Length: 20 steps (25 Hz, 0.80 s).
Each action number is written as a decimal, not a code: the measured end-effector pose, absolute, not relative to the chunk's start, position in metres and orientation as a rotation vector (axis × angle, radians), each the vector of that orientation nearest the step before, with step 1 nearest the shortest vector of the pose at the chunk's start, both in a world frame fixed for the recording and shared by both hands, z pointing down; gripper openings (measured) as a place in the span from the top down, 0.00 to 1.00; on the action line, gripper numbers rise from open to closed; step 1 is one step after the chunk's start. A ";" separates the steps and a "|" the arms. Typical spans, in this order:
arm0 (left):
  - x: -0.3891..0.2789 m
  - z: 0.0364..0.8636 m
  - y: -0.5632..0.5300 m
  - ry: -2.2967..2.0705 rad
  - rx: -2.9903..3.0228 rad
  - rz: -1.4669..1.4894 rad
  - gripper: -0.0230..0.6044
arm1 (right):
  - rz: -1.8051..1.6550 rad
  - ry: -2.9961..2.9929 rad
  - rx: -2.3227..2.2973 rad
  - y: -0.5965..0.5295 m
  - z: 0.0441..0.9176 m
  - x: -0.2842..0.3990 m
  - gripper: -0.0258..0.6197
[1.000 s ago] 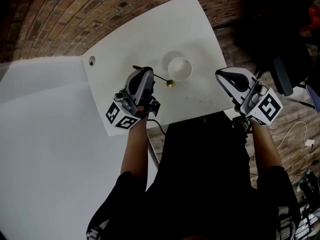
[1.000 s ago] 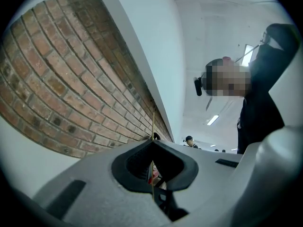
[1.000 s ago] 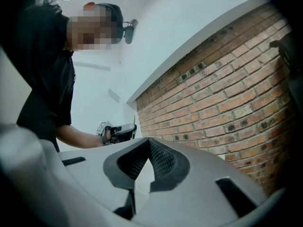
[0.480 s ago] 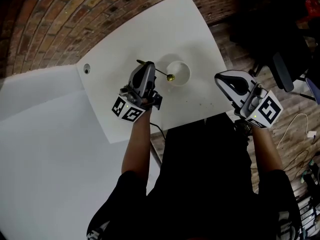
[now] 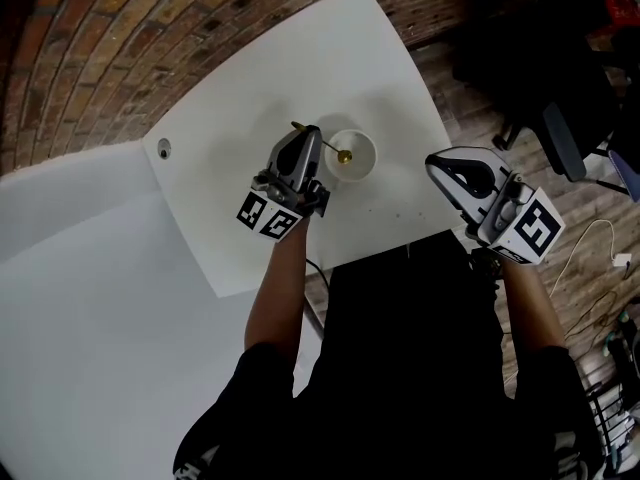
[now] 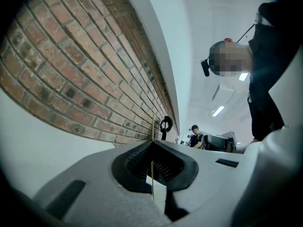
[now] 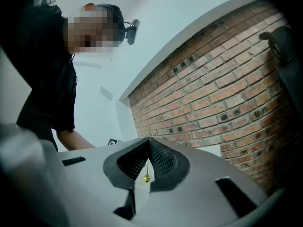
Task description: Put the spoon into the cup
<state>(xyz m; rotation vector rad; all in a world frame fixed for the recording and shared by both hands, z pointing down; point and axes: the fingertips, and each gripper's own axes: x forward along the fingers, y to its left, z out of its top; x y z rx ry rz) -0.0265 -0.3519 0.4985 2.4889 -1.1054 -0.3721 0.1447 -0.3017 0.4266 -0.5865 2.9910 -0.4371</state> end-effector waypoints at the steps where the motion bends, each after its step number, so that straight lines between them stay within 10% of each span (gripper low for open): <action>1: -0.025 0.504 -0.352 -1.107 2.492 -0.351 0.94 | -0.440 2.991 -0.591 -0.302 0.427 0.146 0.95; 20: -0.021 0.540 -0.340 -1.113 2.539 -0.176 0.94 | -0.461 2.987 -0.572 -0.308 0.432 0.140 0.95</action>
